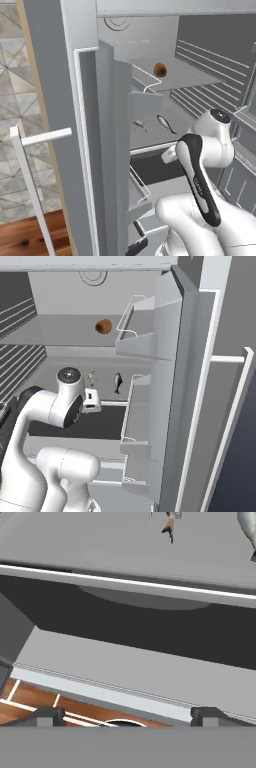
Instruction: Place one potato and one fish in each tupperware on the nearby counter, to pack two identical lunches.
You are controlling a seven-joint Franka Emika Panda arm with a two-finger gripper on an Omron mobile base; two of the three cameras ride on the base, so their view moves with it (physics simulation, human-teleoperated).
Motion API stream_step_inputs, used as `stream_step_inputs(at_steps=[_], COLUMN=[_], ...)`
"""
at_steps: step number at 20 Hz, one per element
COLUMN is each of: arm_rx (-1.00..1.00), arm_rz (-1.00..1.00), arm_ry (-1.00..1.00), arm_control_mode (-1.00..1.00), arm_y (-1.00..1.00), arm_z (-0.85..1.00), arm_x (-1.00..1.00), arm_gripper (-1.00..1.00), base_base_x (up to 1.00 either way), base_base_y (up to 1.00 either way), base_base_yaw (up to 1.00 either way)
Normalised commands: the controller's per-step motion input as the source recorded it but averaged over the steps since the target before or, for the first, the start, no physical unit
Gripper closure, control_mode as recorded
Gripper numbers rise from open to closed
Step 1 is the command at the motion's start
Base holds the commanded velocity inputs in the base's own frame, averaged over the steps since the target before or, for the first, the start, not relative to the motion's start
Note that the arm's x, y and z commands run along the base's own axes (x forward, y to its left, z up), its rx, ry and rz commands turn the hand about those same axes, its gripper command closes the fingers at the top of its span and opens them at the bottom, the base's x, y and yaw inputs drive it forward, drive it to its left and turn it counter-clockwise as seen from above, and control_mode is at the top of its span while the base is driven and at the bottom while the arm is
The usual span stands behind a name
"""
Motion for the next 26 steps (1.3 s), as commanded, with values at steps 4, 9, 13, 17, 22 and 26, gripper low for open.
stream_step_inputs(at_steps=[4,9,13,17,22,26], arm_rx=[0.00,0.00,0.00,0.01,0.01,0.00], arm_rz=[0.00,0.00,-0.02,-0.04,-0.02,-0.02], arm_ry=[0.00,-0.02,0.00,0.00,0.00,0.00], arm_control_mode=[-1.00,-1.00,-1.00,-1.00,-1.00,-1.00], arm_y=[0.24,0.31,0.02,0.00,0.00,0.00], arm_z=[-0.09,0.00,0.00,0.00,0.00,0.00], arm_x=[0.51,0.53,0.70,0.89,0.85,0.86], arm_gripper=[-1.00,-1.00,-1.00,-1.00,-1.00,-1.00], base_base_x=[0.19,0.00,0.00,0.00,0.00,0.00], base_base_y=[0.07,0.00,0.00,0.00,0.00,0.00], base_base_yaw=[0.00,0.00,0.00,0.00,0.00,0.00])
